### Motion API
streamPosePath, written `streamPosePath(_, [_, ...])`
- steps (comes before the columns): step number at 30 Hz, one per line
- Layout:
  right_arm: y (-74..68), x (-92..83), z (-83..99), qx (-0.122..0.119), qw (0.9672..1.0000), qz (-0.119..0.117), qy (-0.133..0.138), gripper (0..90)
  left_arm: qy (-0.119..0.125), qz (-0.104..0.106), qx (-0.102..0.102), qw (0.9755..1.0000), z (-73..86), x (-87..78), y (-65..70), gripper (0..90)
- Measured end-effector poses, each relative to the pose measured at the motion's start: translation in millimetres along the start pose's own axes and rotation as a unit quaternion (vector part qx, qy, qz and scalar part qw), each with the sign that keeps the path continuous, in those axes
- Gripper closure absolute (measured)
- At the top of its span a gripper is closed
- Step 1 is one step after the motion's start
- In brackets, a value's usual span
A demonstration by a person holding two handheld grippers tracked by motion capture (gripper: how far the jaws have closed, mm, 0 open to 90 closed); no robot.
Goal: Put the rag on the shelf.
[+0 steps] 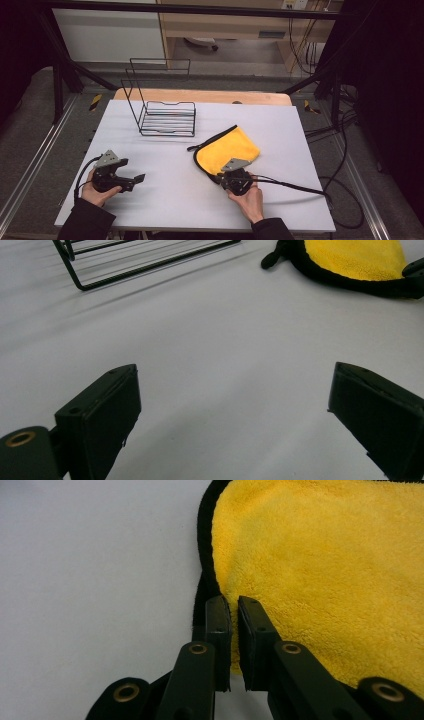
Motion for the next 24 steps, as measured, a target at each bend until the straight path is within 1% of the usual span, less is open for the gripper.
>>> streamPosePath(2, [0.2, -5.0, -0.4, 0.002, 1.0000, -0.006, -0.002, 84.8, -0.001, 0.000, 0.000, 1.0000, 0.2, -0.5, -0.6, 6.6])
streamPosePath(4, [0.3, -14.7, 0.4, -0.002, 0.9999, -0.011, -0.005, 84.8, -0.001, -0.001, 0.001, 1.0000, 0.2, -0.7, -0.7, 6.7])
streamPosePath(6, [0.4, -17.9, 1.3, -0.002, 0.9999, -0.011, -0.006, 84.9, 0.000, 0.000, 0.001, 1.0000, -0.3, -1.1, 0.2, 6.7])
streamPosePath(9, [1.4, -27.3, 8.3, -0.009, 0.9997, -0.017, -0.013, 84.8, 0.001, 0.001, 0.002, 1.0000, -1.4, -1.4, 2.3, 6.7])
streamPosePath(10, [2.2, -30.4, 11.6, -0.006, 0.9997, -0.020, -0.015, 84.8, 0.001, 0.001, 0.002, 1.0000, -1.7, -1.1, 3.1, 6.7])
streamPosePath(11, [5.2, -35.3, 16.9, -0.002, 0.9996, -0.026, -0.009, 84.7, -0.001, 0.000, 0.004, 1.0000, -1.6, -0.8, 3.6, 6.7])
streamPosePath(12, [5.2, -35.3, 16.9, -0.002, 0.9996, -0.026, -0.009, 84.7, -0.002, 0.001, 0.005, 1.0000, -1.6, -0.3, 4.2, 6.7])
streamPosePath(13, [6.6, -36.7, 18.3, 0.002, 0.9995, -0.031, -0.004, 84.6, -0.002, 0.001, 0.004, 1.0000, -1.7, 0.4, 4.9, 6.8])
streamPosePath(14, [7.3, -36.4, 18.6, 0.002, 0.9995, -0.030, 0.000, 84.4, -0.004, 0.001, 0.004, 1.0000, -1.7, 1.0, 5.3, 6.9])
streamPosePath(15, [5.5, -32.2, 17.6, -0.002, 0.9995, -0.031, 0.000, 84.1, -0.005, 0.000, 0.004, 1.0000, -1.7, 1.4, 5.7, 7.0])
streamPosePath(17, [4.2, -29.0, 17.5, -0.002, 0.9996, -0.029, -0.005, 84.0, -0.005, -0.001, 0.005, 1.0000, -2.0, 2.1, 6.8, 7.0])
streamPosePath(20, [2.5, -21.7, 18.2, 0.003, 0.9993, -0.035, -0.015, 81.9, -0.006, -0.001, 0.005, 1.0000, -3.7, 2.3, 8.7, 7.6])
streamPosePath(21, [2.3, -21.0, 18.9, 0.003, 0.9992, -0.035, -0.017, 79.3, -0.006, -0.002, 0.006, 1.0000, -4.6, 2.6, 9.6, 7.8])
streamPosePath(23, [-0.2, -23.4, 18.3, 0.002, 0.9989, -0.046, -0.010, 69.3, -0.007, 0.000, 0.006, 1.0000, -7.2, 3.4, 12.8, 9.3])
streamPosePath(24, [-0.2, -23.4, 18.3, 0.002, 0.9989, -0.046, -0.010, 69.3, -0.007, 0.000, 0.004, 1.0000, -9.5, 4.0, 14.8, 9.3])
Point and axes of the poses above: each handheld gripper's, and its own axes: x roughly forward along the jaws, z roughly out of its underside, y roughly to its right, the point moved 10 cm from there along x, roughly forward along the jaws, and after that the axes turned 13 degrees about -y, right-handed, at the moved point
